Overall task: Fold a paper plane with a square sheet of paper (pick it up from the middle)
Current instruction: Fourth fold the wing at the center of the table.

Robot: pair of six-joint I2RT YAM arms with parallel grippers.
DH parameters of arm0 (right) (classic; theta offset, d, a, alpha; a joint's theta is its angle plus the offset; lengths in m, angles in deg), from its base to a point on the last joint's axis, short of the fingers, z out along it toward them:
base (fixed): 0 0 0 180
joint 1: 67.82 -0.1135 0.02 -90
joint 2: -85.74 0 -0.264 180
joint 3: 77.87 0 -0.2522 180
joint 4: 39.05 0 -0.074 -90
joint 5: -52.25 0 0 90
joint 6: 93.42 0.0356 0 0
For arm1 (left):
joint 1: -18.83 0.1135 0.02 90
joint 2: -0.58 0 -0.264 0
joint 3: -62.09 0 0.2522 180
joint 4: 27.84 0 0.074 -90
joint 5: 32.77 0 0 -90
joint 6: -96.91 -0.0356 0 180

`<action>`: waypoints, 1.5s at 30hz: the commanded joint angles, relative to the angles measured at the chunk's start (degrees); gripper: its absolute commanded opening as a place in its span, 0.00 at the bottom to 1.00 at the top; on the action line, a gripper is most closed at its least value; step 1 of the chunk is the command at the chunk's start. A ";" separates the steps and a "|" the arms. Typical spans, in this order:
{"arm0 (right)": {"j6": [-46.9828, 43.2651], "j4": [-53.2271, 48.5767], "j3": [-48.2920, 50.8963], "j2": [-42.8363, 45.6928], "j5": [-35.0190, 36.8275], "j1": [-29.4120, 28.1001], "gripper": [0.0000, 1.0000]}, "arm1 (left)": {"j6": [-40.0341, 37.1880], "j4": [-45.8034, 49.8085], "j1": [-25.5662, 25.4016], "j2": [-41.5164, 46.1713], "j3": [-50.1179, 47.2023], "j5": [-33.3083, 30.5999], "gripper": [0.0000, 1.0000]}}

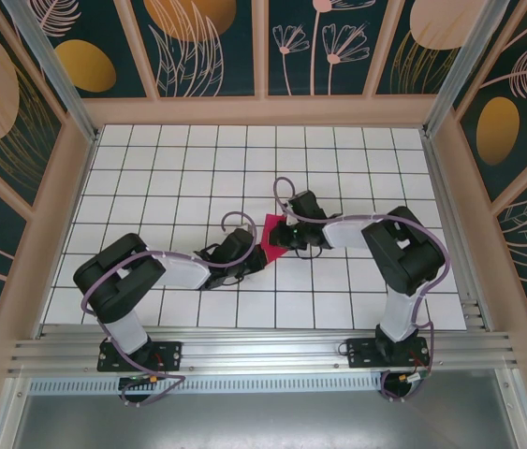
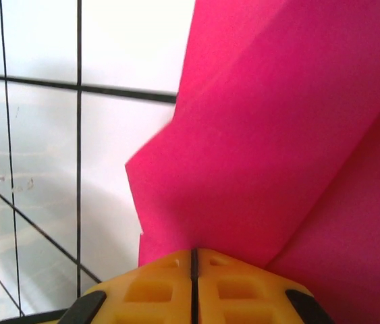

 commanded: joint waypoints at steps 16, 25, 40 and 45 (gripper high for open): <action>-6.67 -3.05 -7.12 -5.99 2.24 9.77 0.10 | -2.62 16.18 -0.67 -4.92 -3.04 1.76 0.02; -8.13 -3.94 -10.00 -8.78 1.87 13.78 0.10 | -2.97 16.41 -0.69 -4.21 -3.14 1.89 0.02; -10.15 -8.53 -15.70 -1.75 0.89 14.23 0.15 | -3.74 16.74 -0.78 0.53 -2.14 0.42 0.05; -7.14 -7.72 -7.42 8.25 2.66 13.31 0.32 | -4.59 15.43 -0.78 6.26 0.83 -0.96 0.16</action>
